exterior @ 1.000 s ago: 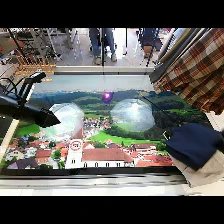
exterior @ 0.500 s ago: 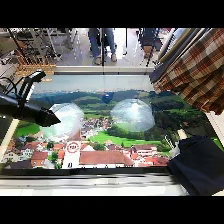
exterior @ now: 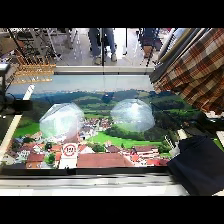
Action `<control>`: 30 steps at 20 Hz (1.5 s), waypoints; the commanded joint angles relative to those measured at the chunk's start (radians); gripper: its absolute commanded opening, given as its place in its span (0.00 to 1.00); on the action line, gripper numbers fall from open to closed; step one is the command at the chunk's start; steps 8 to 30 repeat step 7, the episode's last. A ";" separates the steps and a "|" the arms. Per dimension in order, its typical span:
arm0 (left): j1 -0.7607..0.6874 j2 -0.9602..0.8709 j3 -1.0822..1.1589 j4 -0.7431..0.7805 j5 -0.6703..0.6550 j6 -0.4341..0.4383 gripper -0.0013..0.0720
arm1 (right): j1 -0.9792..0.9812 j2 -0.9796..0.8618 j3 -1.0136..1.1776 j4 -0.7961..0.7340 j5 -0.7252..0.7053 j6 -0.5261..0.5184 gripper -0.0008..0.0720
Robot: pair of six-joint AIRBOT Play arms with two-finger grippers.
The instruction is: Fold the clothes and pants, and hang the long-sleeved shirts on hangers.
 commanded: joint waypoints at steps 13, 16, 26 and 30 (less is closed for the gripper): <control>0.009 0.003 0.000 0.128 0.055 -0.139 0.03 | 0.396 0.005 -0.003 -0.255 -0.553 -0.127 0.07; 0.009 0.003 0.000 0.128 0.055 -0.139 0.03 | 0.396 0.005 -0.003 -0.255 -0.553 -0.127 0.07; 0.009 0.003 0.000 0.128 0.055 -0.139 0.03 | 0.396 0.005 -0.003 -0.255 -0.553 -0.127 0.07; 0.009 0.003 0.000 0.128 0.055 -0.139 0.03 | 0.396 0.005 -0.003 -0.255 -0.553 -0.127 0.07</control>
